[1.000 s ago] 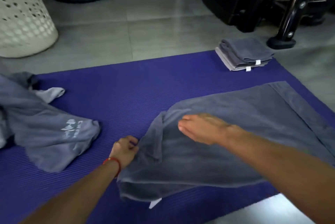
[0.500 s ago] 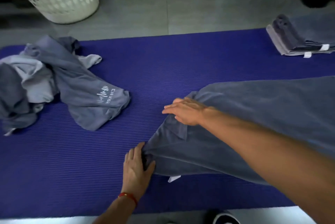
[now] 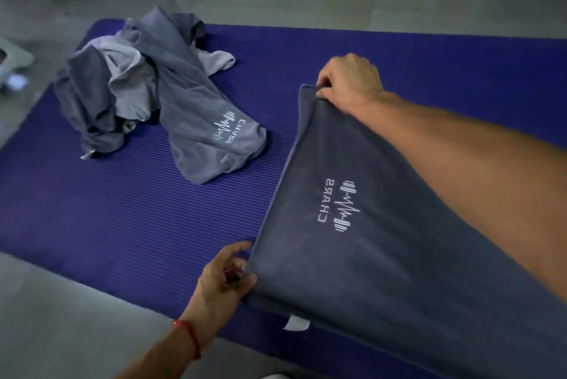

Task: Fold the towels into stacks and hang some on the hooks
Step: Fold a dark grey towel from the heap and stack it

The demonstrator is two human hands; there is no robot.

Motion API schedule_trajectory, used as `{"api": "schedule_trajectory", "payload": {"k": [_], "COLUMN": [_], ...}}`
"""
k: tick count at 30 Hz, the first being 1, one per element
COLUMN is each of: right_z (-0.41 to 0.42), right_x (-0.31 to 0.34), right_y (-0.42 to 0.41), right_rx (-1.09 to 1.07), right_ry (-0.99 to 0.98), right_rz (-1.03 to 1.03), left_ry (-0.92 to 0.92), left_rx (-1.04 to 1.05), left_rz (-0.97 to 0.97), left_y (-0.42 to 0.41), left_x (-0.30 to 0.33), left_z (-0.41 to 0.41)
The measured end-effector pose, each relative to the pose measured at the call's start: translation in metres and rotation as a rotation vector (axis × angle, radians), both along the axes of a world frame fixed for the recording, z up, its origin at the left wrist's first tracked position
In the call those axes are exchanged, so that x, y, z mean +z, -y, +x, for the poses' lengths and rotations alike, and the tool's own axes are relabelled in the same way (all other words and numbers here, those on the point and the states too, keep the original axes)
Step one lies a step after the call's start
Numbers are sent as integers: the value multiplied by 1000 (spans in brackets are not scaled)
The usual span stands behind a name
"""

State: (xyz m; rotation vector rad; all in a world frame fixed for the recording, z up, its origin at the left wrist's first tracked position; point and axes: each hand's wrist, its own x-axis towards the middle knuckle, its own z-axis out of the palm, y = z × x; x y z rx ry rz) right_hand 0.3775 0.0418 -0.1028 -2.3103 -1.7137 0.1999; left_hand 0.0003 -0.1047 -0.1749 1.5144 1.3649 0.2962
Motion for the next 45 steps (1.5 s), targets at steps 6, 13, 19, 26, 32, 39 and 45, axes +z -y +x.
{"api": "schedule_trajectory", "payload": {"k": [6,13,19,26,32,39,45], "right_z": [-10,-40,-45,-52,-73,-79,-86], "right_x": [-49,-107,-112,-91,-86,-76,-81], "right_y": [-55,-25,108,325,428,401,388], "right_rx": [-171,12,238,262,179,430,406], "right_ry": [-136,-497,-308,-68,23,380,297], "right_rz": [-92,16,20,-122,-303,-292,-301], "left_ry": [-103,-306,-365,-54,-62,-237,-410], "left_rx": [43,32,-432,-960,-1052,-1143,-1112], "left_rz": [47,227,869,990,1115,1147,1071], "left_y": [-24,-41,-13,52,41,44,48], "left_x": [-2,-10,-27,-49,-57,-44,-35], "left_z": [9,-18,-10,29,33,43,42]}}
